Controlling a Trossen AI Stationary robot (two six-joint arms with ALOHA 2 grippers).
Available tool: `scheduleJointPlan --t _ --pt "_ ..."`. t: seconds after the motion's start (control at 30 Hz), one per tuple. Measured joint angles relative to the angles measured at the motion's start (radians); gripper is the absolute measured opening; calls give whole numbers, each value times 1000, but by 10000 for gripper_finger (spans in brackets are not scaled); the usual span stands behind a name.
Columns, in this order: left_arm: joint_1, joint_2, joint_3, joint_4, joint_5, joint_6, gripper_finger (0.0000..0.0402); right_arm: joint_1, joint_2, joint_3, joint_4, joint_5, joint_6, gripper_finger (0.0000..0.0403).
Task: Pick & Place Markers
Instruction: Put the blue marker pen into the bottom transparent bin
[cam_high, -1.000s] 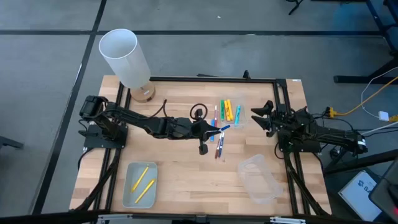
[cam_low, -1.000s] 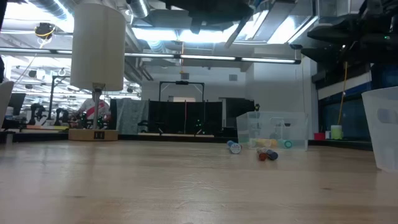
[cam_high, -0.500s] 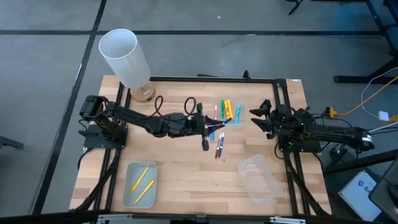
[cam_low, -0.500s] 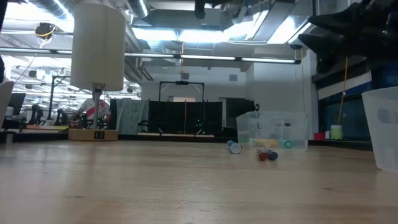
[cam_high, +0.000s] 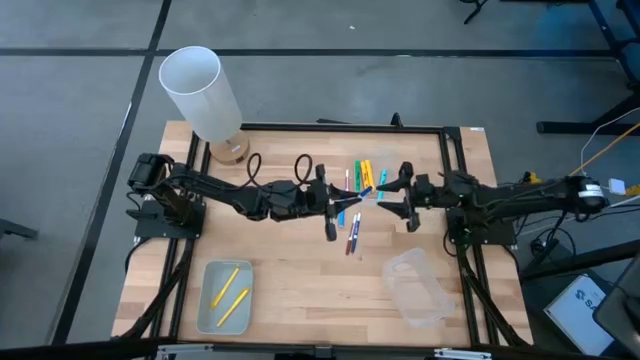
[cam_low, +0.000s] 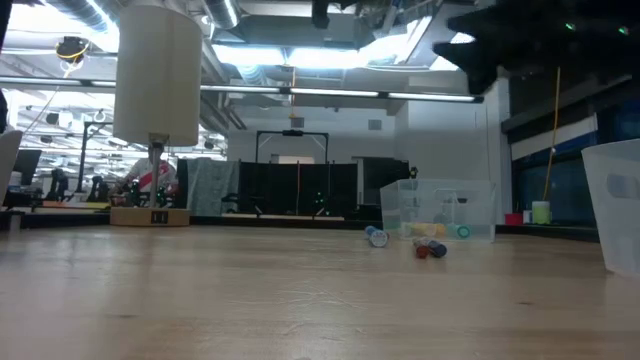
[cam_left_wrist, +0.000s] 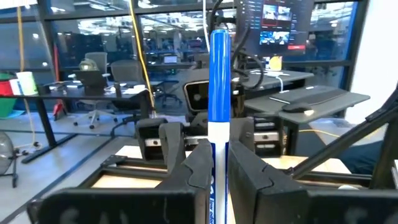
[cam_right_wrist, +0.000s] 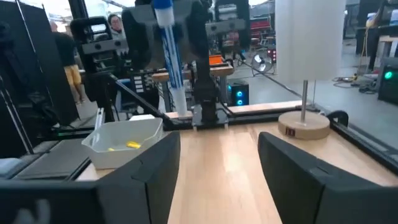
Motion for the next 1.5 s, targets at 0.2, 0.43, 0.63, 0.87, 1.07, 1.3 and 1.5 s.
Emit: scheduleJointPlan --t 0.2,0.43,0.63,0.87,1.07,1.3,1.5 --pt "0 0 0 1 -42 0 25 38 168 140 3 2 -60 216" --pt "0 0 0 1 -54 0 25 68 303 239 1 2 -105 216" --pt "0 0 0 1 -42 0 25 84 357 291 2 4 -108 216" --pt "0 0 0 0 -40 0 25 99 402 327 2 4 -108 195" --pt "0 0 1 -8 -32 0 25 99 393 328 -1 9 -92 103" --pt "-2 0 2 -14 -12 -2 29 99 390 328 -7 34 -68 36" --pt "-2 0 2 -42 -7 -28 55 99 389 328 -32 35 -49 36"
